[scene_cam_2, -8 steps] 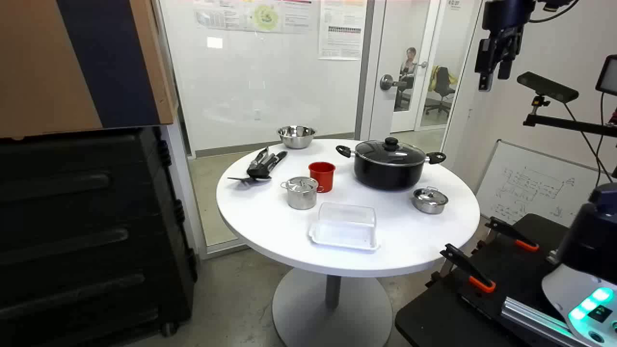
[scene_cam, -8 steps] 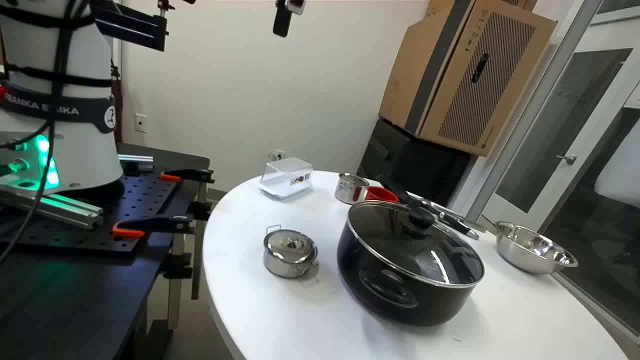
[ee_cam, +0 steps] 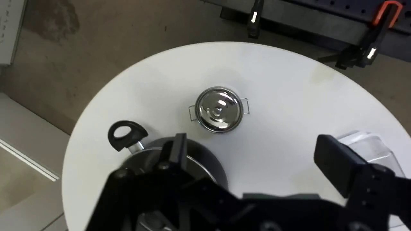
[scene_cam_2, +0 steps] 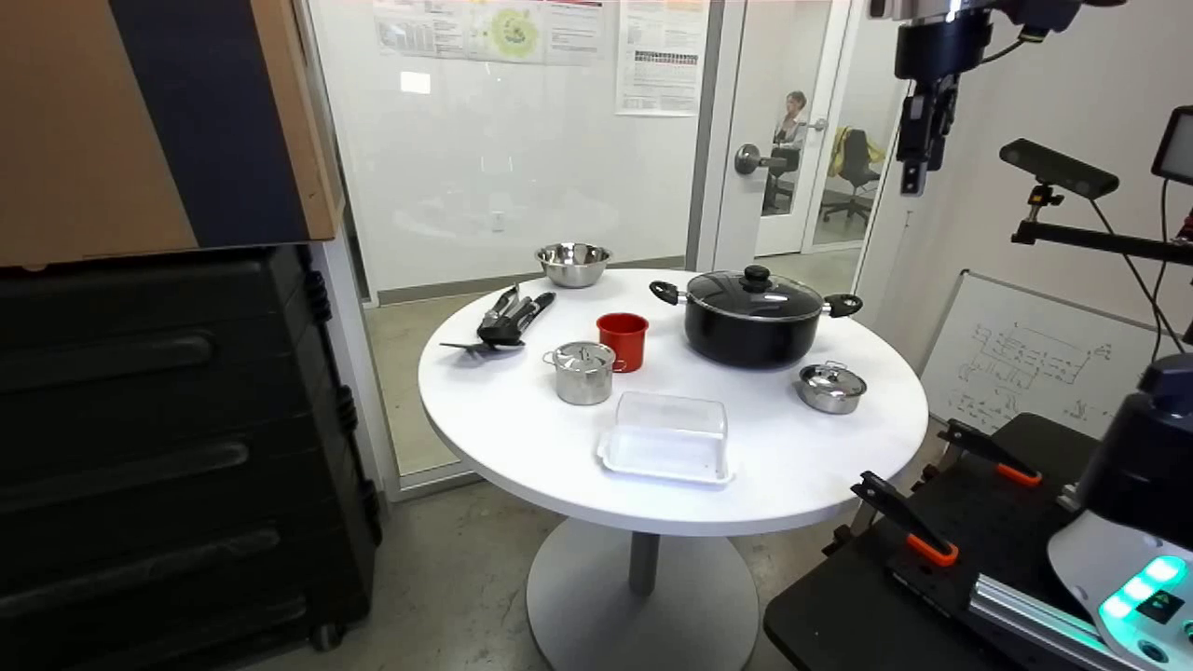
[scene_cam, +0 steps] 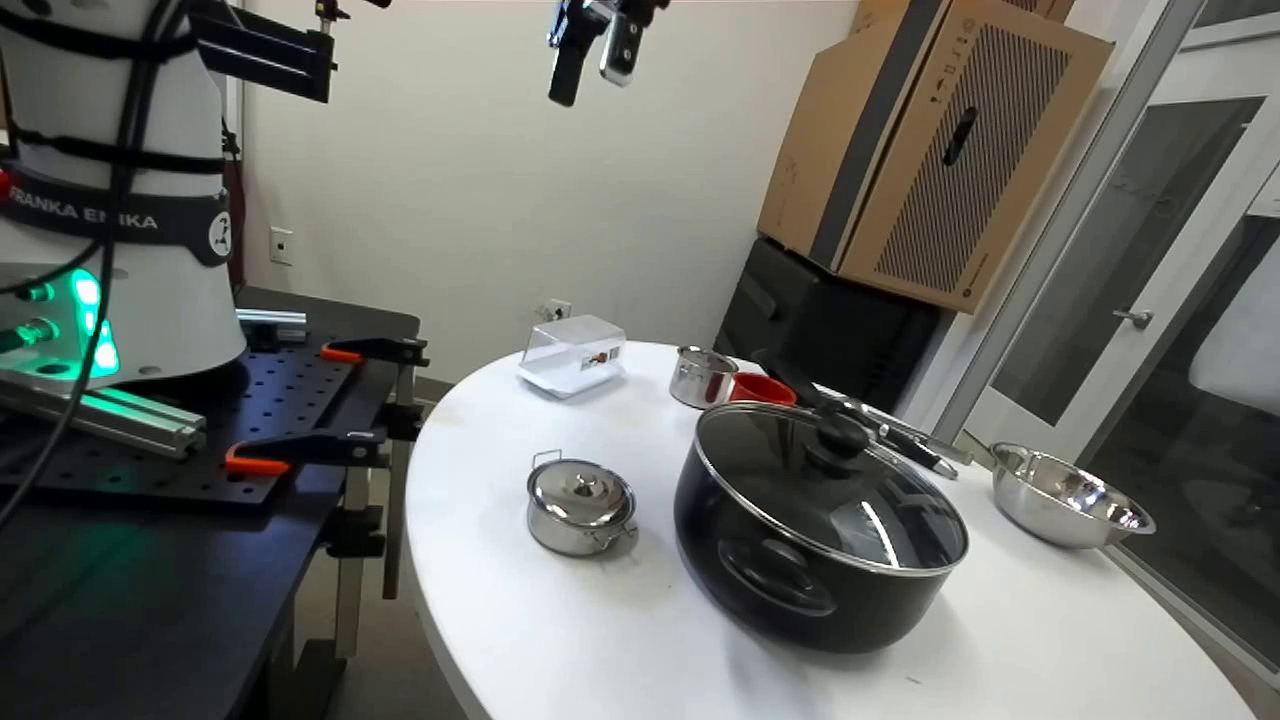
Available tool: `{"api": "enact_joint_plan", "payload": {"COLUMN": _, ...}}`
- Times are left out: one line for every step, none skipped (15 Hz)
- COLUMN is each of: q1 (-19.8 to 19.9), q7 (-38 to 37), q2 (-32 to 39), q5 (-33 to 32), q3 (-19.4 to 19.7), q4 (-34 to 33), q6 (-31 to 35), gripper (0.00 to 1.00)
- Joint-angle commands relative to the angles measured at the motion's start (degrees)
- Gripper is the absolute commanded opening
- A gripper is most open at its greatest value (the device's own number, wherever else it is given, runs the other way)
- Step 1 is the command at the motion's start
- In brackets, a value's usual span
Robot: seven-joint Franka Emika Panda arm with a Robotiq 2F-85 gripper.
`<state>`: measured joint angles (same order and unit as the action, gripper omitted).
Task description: Pick the bowl from the white tray and place it on the table
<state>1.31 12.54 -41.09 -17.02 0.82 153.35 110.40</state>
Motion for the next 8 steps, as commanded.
{"api": "enact_joint_plan", "payload": {"q1": -4.07, "q7": 3.80, "q2": 9.93, "q5": -2.03, "q3": -1.06, "q4": -2.90, "q6": 4.78, "gripper": 1.00}}
{"api": "enact_joint_plan", "payload": {"q1": -5.00, "q7": 4.29, "q2": 12.12, "q5": -2.61, "q3": -1.92, "q4": -3.49, "q6": 6.31, "gripper": 1.00}}
{"api": "enact_joint_plan", "payload": {"q1": -5.96, "q7": 5.45, "q2": 14.23, "q5": -2.82, "q3": -2.36, "q4": -4.17, "q6": 7.46, "gripper": 1.00}}
{"api": "enact_joint_plan", "payload": {"q1": -6.98, "q7": 6.45, "q2": 16.11, "q5": -2.95, "q3": -3.00, "q4": -4.74, "q6": 8.41, "gripper": 1.00}}
{"api": "enact_joint_plan", "payload": {"q1": -7.80, "q7": 7.53, "q2": 17.78, "q5": -3.23, "q3": -3.61, "q4": -5.29, "q6": 9.21, "gripper": 1.00}}
{"api": "enact_joint_plan", "payload": {"q1": -8.68, "q7": 8.20, "q2": 19.28, "q5": -2.94, "q3": -4.27, "q4": -5.89, "q6": 9.70, "gripper": 1.00}}
{"api": "enact_joint_plan", "payload": {"q1": -9.23, "q7": 8.32, "q2": 20.52, "q5": -2.93, "q3": -4.98, "q4": -6.44, "q6": 9.87, "gripper": 1.00}}
{"api": "enact_joint_plan", "payload": {"q1": -9.59, "q7": 7.91, "q2": 21.34, "q5": -2.97, "q3": -5.74, "q4": -6.93, "q6": 9.62, "gripper": 1.00}}
